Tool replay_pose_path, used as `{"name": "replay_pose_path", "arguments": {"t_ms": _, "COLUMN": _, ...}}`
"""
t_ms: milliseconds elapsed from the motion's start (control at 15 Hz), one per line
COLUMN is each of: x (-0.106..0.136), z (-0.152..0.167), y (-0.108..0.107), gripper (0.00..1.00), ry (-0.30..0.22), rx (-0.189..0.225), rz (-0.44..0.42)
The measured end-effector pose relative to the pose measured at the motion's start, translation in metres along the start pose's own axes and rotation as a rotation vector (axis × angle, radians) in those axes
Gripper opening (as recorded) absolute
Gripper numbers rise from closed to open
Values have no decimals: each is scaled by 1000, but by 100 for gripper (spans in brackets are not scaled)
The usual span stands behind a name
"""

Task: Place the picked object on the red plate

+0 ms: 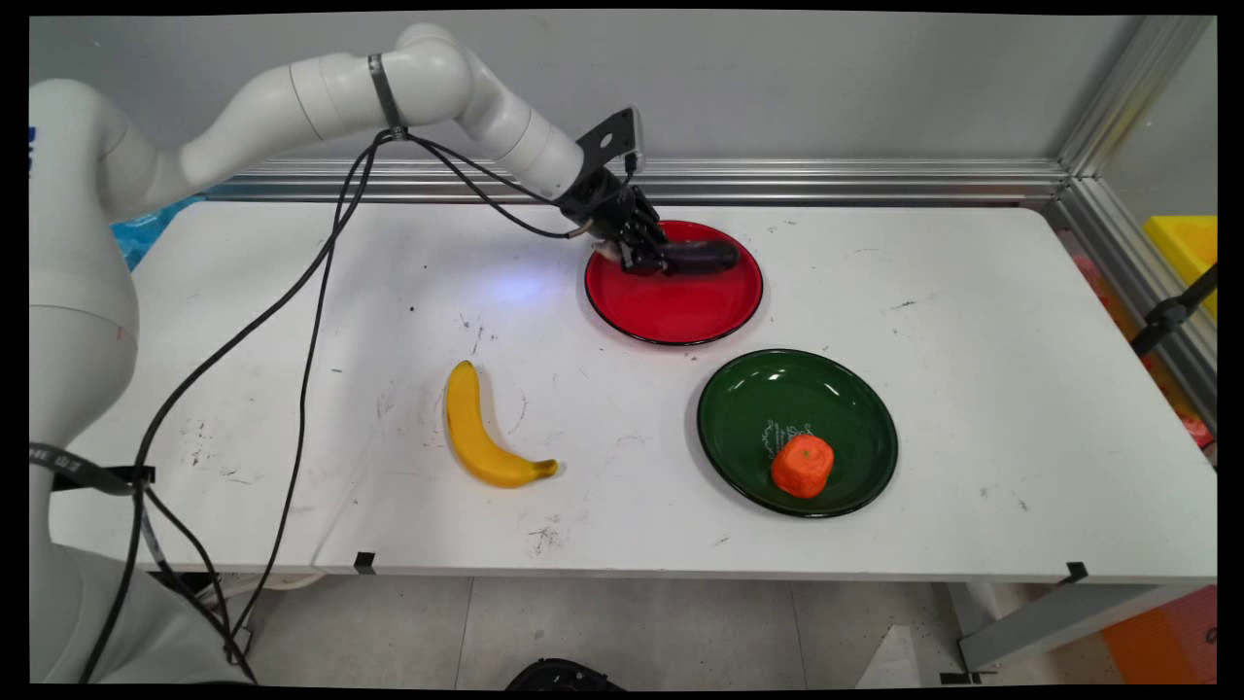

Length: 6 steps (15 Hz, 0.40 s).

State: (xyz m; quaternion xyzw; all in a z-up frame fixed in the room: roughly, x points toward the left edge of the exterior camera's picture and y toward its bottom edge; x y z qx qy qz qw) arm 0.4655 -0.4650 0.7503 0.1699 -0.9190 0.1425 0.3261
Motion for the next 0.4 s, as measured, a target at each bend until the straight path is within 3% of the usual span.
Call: {"name": "replay_pose_path", "arguments": {"t_ms": 400, "x": -3, "z": 4, "y": -7, "gripper": 100, "ry": 6, "rx": -3, "rz": -1}}
